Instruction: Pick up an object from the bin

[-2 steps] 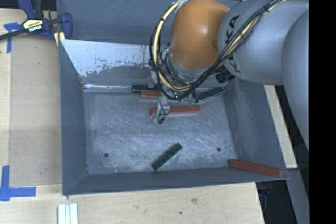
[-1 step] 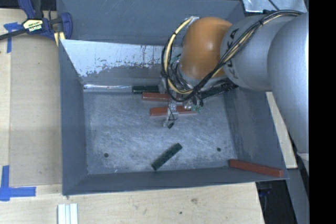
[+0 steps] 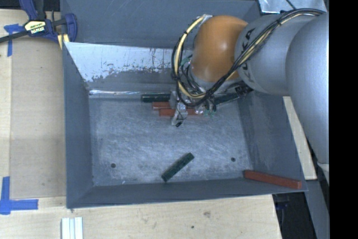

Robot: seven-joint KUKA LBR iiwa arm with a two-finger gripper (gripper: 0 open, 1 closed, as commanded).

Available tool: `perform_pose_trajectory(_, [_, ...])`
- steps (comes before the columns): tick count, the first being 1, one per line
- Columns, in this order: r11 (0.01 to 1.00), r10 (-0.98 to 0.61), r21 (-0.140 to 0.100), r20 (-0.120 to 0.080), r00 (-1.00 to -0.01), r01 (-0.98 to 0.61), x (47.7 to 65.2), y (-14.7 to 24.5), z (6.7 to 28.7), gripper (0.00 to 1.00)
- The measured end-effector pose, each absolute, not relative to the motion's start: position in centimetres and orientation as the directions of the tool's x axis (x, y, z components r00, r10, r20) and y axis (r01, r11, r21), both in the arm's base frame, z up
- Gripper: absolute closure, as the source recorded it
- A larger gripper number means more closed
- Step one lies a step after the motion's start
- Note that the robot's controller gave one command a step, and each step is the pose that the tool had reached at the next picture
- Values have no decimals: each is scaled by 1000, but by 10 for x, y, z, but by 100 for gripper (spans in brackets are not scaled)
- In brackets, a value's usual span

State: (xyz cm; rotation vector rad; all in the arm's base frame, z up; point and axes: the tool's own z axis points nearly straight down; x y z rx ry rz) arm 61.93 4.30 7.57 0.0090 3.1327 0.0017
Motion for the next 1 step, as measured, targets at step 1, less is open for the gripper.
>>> perform_pose_trajectory(1, [1000, 7, 1, -11, -1000, 7, 581, 74, 223, 100])
